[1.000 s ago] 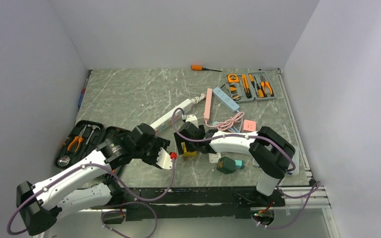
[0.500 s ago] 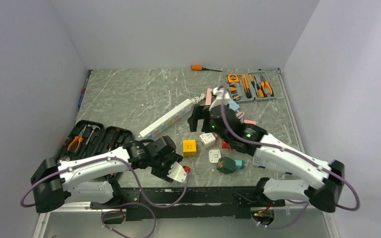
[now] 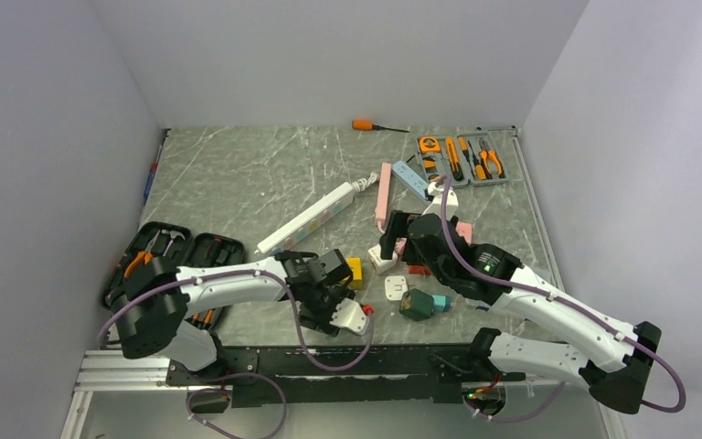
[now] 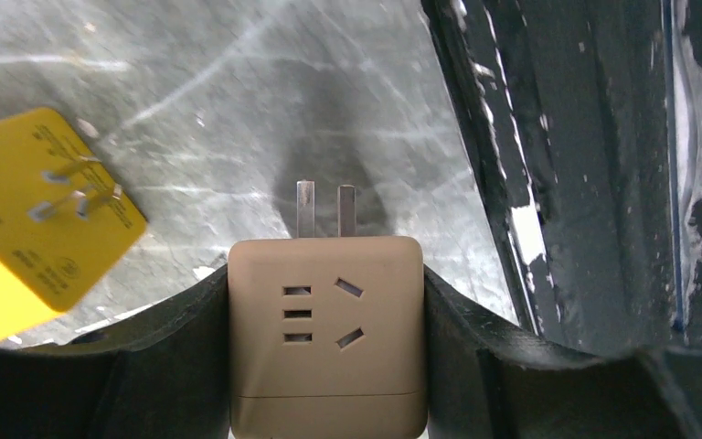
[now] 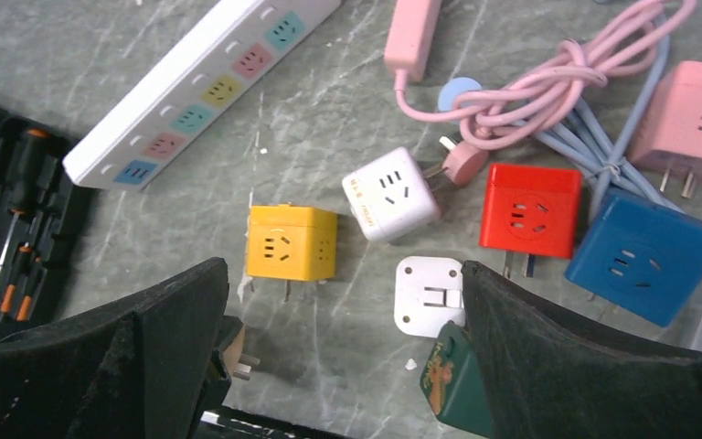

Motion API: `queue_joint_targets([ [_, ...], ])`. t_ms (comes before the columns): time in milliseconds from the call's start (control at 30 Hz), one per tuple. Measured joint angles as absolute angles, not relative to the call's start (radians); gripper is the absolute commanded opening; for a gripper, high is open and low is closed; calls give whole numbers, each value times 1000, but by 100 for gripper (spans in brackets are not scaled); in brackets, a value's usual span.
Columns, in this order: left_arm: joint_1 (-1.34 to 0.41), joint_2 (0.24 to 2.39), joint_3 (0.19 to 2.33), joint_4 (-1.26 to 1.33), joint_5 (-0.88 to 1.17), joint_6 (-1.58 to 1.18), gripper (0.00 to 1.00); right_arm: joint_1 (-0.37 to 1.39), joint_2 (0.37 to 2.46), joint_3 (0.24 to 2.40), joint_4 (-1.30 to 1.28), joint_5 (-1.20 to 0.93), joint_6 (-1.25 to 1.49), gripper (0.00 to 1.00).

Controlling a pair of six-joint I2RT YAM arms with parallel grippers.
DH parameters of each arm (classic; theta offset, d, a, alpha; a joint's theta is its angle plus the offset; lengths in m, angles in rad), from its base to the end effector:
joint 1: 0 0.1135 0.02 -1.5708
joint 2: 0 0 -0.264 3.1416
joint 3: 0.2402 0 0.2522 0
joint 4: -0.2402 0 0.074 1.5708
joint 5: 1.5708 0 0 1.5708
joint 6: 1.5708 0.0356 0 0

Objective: Pull the plug off the socket
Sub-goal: Place the plug at the corner of the board.

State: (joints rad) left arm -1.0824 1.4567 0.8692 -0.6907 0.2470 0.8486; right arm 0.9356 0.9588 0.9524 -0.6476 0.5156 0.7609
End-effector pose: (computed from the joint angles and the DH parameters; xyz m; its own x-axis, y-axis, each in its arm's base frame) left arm 0.1136 -0.2323 0.1860 0.3704 0.8536 -0.3663 0.9250 -0.3749 0.0617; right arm 0.1310 0.1481 0.3242 -0.5842 0.2185 -0.7816 -0.0901 0.9397 0.3301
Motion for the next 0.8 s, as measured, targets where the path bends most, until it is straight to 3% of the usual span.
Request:
queue_joint_targets([
  [200,-1034,1545,965,-663,314,797,4,935,955,952,-711,553,781,100],
  [467,-983,1659,1019,-620,362,777,20,918,955,952,-722,570,781,100],
  [500,-983,1666,1025,-614,369,771,26,915,955,952,-722,570,781,100],
  [733,-963,1713,1075,-590,418,732,94,880,960,952,-720,566,773,100],
  [800,-955,1717,1087,-592,434,726,99,871,964,952,-717,562,770,100],
])
